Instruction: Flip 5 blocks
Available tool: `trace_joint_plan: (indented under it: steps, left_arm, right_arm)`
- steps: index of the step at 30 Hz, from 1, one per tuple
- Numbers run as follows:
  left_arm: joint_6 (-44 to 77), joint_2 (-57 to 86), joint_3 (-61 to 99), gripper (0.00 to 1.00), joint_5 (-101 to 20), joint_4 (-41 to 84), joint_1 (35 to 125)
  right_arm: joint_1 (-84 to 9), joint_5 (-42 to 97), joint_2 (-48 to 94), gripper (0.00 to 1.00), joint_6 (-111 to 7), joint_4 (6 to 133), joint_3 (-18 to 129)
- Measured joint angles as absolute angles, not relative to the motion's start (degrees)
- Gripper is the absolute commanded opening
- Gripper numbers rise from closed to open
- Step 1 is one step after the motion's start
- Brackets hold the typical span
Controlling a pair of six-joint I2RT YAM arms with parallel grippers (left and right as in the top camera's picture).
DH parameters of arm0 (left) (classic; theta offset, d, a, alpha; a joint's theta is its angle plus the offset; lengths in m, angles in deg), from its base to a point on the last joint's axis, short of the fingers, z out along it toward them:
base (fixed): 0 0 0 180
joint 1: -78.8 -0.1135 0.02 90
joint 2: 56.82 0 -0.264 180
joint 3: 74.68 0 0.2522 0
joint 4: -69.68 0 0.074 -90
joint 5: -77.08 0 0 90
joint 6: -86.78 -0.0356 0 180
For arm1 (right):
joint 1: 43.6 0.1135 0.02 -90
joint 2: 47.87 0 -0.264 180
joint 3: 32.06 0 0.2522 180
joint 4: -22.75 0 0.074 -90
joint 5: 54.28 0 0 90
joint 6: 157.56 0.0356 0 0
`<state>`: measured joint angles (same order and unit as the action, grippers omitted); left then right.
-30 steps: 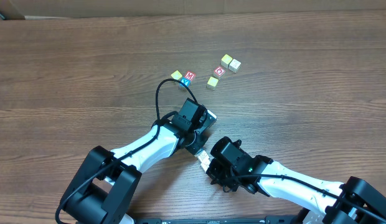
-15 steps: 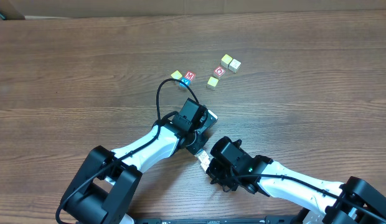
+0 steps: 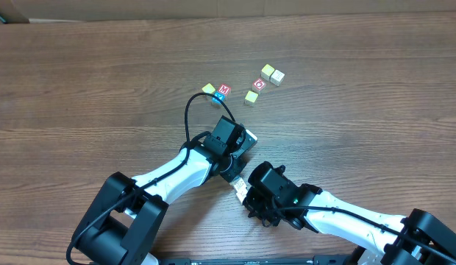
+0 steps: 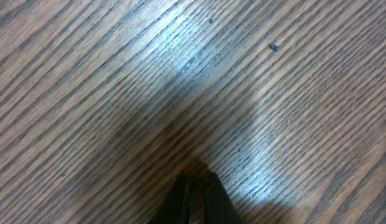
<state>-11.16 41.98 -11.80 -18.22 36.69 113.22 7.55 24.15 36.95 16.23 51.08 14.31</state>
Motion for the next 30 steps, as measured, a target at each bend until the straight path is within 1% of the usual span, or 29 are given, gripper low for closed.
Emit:
trace_joint_plan:
  steps: [30]
  left_arm:
    - [-11.1, 42.1, -11.8, 0.04, -18.3, 37.5, 113.2]
  right_arm:
    - [7.6, 24.2, 36.9, 0.04, 16.2, 51.3, 14.3]
